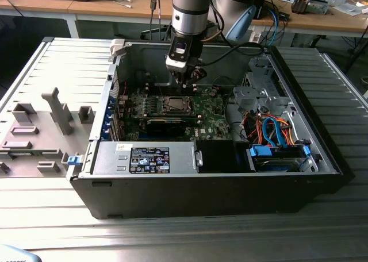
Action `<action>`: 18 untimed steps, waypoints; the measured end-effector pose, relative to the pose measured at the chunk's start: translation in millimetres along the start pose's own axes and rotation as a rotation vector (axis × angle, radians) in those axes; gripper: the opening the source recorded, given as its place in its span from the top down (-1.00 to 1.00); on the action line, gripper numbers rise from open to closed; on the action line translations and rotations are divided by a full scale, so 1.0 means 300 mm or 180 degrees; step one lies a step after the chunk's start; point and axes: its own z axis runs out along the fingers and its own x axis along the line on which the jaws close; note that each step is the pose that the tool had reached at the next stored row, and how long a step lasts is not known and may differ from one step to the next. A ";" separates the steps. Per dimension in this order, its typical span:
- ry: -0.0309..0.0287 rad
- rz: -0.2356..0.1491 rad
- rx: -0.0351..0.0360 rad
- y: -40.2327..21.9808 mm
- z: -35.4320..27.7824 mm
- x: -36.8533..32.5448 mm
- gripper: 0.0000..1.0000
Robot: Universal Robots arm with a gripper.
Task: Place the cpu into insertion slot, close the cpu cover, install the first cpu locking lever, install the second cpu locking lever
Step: 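Install the first cpu locking lever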
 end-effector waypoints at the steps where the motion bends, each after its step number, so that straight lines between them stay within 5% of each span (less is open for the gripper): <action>1: 0.0000 -0.0006 0.0000 0.000 0.000 0.000 0.79; 18: -0.0004 -0.0137 -0.0001 0.000 0.000 0.000 0.79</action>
